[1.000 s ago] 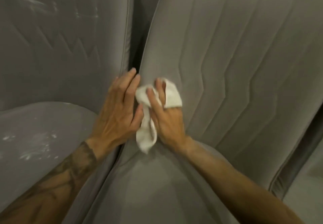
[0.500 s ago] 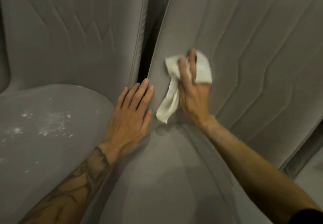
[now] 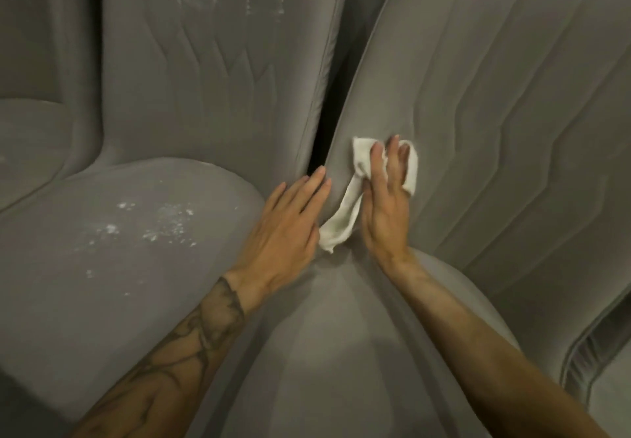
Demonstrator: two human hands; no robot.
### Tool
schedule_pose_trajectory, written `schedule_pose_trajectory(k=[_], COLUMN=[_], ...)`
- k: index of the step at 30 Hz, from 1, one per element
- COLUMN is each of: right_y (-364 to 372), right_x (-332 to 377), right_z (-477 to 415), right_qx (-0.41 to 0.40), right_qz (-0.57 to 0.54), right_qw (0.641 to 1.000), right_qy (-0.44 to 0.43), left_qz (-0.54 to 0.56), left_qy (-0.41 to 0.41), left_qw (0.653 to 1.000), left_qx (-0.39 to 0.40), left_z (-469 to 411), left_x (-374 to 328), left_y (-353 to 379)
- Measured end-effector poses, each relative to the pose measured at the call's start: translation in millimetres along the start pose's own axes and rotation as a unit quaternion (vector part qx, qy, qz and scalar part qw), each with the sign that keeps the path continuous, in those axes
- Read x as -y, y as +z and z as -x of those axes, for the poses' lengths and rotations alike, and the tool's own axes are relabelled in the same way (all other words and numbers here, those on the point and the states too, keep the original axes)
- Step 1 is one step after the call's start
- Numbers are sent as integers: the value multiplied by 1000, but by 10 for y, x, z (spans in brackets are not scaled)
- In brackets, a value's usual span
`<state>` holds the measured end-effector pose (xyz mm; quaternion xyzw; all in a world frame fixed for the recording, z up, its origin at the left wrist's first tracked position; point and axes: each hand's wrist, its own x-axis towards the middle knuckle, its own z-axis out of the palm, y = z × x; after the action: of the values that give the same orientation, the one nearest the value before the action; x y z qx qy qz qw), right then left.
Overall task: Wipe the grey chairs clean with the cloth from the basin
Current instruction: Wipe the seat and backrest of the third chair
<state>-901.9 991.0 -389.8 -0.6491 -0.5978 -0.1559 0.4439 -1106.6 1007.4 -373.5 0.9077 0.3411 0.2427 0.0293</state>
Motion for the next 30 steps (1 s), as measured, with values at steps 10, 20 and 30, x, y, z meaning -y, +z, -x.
schedule_pose_trajectory(k=[10, 20, 30], right_y=[-7, 608, 1464], right_x=[830, 1865, 1782], right_z=[566, 434, 264], right_qx=[194, 351, 391], right_qz=[-106, -2, 151], right_qw=[971, 936, 907], right_qy=[-94, 23, 31], left_qz=[-35, -121, -112], left_qy=[-127, -272, -361], left_qw=[990, 953, 924], left_qx=[48, 60, 53], left_z=[1204, 1891, 2253], left_x=[180, 958, 2138], left_y=[-287, -961, -1174])
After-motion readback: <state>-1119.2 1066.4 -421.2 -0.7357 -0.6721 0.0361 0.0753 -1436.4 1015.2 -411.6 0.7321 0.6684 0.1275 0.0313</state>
